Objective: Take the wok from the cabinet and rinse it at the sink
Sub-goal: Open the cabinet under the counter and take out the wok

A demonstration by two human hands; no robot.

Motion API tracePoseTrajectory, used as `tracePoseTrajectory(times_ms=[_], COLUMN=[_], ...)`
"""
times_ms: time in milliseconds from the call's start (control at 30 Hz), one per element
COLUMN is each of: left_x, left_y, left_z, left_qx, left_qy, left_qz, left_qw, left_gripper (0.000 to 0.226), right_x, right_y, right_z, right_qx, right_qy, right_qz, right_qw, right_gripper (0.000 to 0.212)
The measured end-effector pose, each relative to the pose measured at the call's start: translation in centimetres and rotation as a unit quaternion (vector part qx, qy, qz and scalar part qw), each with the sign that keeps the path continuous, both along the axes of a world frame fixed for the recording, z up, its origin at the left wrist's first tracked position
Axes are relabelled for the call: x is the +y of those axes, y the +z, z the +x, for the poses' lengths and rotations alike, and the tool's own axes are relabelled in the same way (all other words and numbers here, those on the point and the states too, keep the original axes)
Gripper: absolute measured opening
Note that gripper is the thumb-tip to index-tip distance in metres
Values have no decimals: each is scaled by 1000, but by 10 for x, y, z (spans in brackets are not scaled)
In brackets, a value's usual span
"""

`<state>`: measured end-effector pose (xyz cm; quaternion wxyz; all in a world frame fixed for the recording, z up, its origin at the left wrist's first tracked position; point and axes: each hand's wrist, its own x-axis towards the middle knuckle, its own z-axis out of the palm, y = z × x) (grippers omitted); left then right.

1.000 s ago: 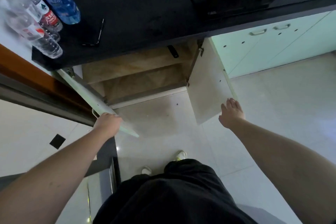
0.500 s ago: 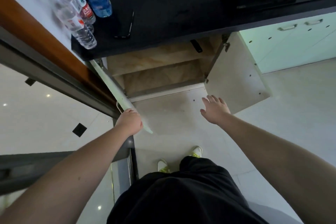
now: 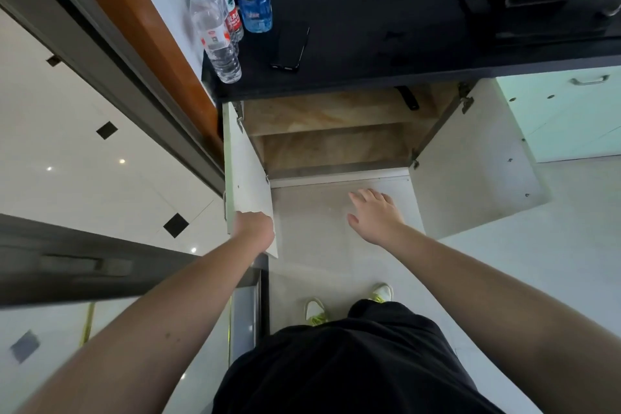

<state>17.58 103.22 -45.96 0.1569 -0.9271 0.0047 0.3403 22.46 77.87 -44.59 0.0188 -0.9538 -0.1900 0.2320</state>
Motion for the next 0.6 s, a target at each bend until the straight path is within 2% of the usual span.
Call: tracePoseTrajectory(times_ms=[133,233,433,600], left_x=[-6,-27,-92,-147], left_y=[-1,9,37,41], left_z=[15,38,101,152], left_qx=[-45,-92,-212,-230], left_qy=[-36,-64,-132,-160], left_qz=[-14,-56,-175,-202], left_qw=[998,992,953,939], left_gripper=[24,27,32,35], right_x=[-11,-25,-64,-100], right_y=[7,14,35,43], right_z=[4,11,44,85], right_qx=[-7,-15,-49,-60], right_qy=[-35,-69,-136,-185], right_qz=[2,10,28,46], right_qw=[999,997,989,980], right_gripper=[60,61,60,61])
